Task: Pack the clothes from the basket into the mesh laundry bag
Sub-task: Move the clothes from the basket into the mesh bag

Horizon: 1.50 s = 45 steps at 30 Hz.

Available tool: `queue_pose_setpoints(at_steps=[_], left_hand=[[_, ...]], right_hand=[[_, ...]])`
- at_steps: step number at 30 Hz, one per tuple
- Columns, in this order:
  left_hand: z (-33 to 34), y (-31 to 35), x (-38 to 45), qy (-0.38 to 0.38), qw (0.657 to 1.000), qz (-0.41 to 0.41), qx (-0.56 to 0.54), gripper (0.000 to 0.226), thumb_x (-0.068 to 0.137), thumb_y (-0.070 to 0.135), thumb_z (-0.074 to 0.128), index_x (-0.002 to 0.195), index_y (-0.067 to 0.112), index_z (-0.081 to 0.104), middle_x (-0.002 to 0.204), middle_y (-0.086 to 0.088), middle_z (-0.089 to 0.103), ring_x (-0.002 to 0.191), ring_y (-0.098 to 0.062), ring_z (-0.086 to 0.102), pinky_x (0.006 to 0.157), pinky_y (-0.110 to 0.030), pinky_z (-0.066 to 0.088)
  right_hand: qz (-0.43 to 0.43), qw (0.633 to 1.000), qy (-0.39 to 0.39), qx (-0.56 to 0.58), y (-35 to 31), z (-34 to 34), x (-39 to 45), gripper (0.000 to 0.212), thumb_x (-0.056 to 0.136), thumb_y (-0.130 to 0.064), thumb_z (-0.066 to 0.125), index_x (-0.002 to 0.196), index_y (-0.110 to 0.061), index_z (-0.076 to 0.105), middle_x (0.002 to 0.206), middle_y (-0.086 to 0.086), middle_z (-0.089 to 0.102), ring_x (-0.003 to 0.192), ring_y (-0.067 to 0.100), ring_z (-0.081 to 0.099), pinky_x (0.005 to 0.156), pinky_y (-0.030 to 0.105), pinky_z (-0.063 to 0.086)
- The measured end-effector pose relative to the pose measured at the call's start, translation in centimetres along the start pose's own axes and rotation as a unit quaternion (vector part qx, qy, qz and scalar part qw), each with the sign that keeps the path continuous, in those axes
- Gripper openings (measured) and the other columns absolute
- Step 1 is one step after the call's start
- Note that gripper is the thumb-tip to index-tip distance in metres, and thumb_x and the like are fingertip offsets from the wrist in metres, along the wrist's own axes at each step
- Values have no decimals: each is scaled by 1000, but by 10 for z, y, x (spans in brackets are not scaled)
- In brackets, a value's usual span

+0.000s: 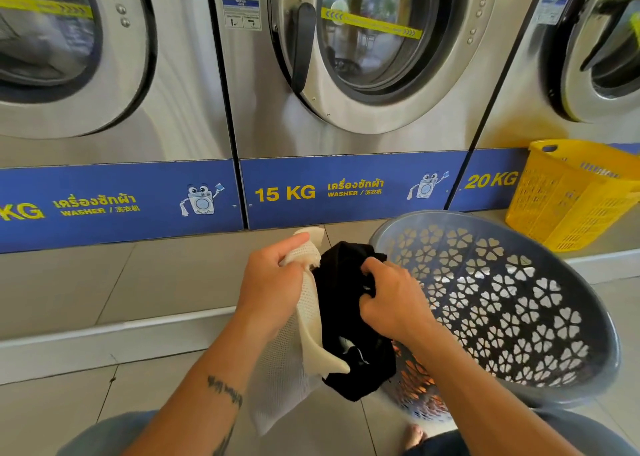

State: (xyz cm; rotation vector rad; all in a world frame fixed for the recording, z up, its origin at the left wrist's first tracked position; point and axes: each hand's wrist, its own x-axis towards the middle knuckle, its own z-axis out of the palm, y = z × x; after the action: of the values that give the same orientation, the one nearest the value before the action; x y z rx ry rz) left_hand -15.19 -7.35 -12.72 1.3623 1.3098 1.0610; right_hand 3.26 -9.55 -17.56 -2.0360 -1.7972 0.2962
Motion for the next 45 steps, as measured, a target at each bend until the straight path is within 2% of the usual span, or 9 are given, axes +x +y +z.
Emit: queue_pose_setpoints(at_steps=[4, 8, 14, 18, 22, 26, 32, 39, 45], left_hand=[[-4, 4, -2, -5, 1000, 5, 7, 50, 87, 0, 50, 121, 35, 66, 97, 25, 69, 72, -8, 56, 61, -15, 45], [-7, 8, 1, -53, 998, 20, -26, 46, 90, 3, 55, 119, 37, 66, 124, 14, 63, 112, -9, 60, 98, -28, 46], [-4, 8, -9, -140, 986, -8, -85, 47, 90, -3, 55, 117, 33, 70, 113, 3, 72, 91, -19, 68, 71, -31, 53], [-20, 1, -1, -75, 993, -33, -86, 51, 87, -5, 53, 113, 35, 72, 116, 4, 70, 102, -23, 67, 89, -42, 55], [-36, -12, 12, -18, 995, -51, -78, 55, 84, -6, 51, 102, 41, 75, 109, 2, 74, 100, -34, 68, 93, -54, 52], [-29, -24, 13, -6, 996, -65, -56, 57, 81, -6, 52, 96, 43, 76, 96, -2, 77, 81, -31, 64, 77, -44, 51], [-13, -46, 11, -33, 995, -90, 14, 58, 80, -9, 46, 113, 33, 70, 90, 0, 76, 68, -26, 62, 64, -36, 49], [-21, -78, -5, -82, 978, -129, 142, 61, 80, -3, 44, 129, 28, 62, 100, 2, 70, 55, -10, 59, 54, -23, 47], [-39, -90, -5, -69, 975, -130, 169, 59, 82, -4, 45, 130, 26, 61, 127, -14, 64, 108, -40, 60, 89, -43, 51]], right_hand=[[31, 955, -12, 293, -17, -9, -6, 22, 80, -3, 63, 88, -24, 66, 80, 9, 71, 66, 19, 66, 62, 40, 56], [12, 893, -71, 444, -33, 1, -14, 33, 86, 7, 62, 107, -17, 73, 101, 7, 76, 89, 12, 71, 81, 28, 57], [-33, 930, -168, 324, -49, 32, -9, 30, 92, -3, 51, 75, -25, 62, 73, -10, 65, 74, 7, 60, 72, 33, 50], [-35, 916, -240, 319, -55, 37, 4, 33, 93, -3, 50, 92, -32, 65, 93, -9, 67, 97, 17, 62, 90, 34, 49], [24, 915, -114, 386, -43, 39, 6, 51, 80, -11, 75, 117, -30, 47, 111, -4, 62, 105, 20, 62, 95, 41, 53], [71, 965, -93, 235, -26, 50, 5, 80, 80, -39, 76, 144, -31, 30, 143, 3, 35, 136, 25, 32, 115, 46, 34], [111, 946, -175, 250, -12, 70, -9, 51, 90, -35, 67, 136, -21, 50, 121, -3, 59, 110, 18, 58, 83, 26, 43], [61, 965, -181, 181, -22, 121, -39, 43, 90, -24, 60, 134, -23, 58, 134, 0, 58, 124, 22, 55, 103, 33, 45], [4, 949, -251, 191, -35, 134, -34, 41, 95, -12, 44, 131, -24, 61, 131, 1, 62, 121, 26, 56, 99, 34, 45]])
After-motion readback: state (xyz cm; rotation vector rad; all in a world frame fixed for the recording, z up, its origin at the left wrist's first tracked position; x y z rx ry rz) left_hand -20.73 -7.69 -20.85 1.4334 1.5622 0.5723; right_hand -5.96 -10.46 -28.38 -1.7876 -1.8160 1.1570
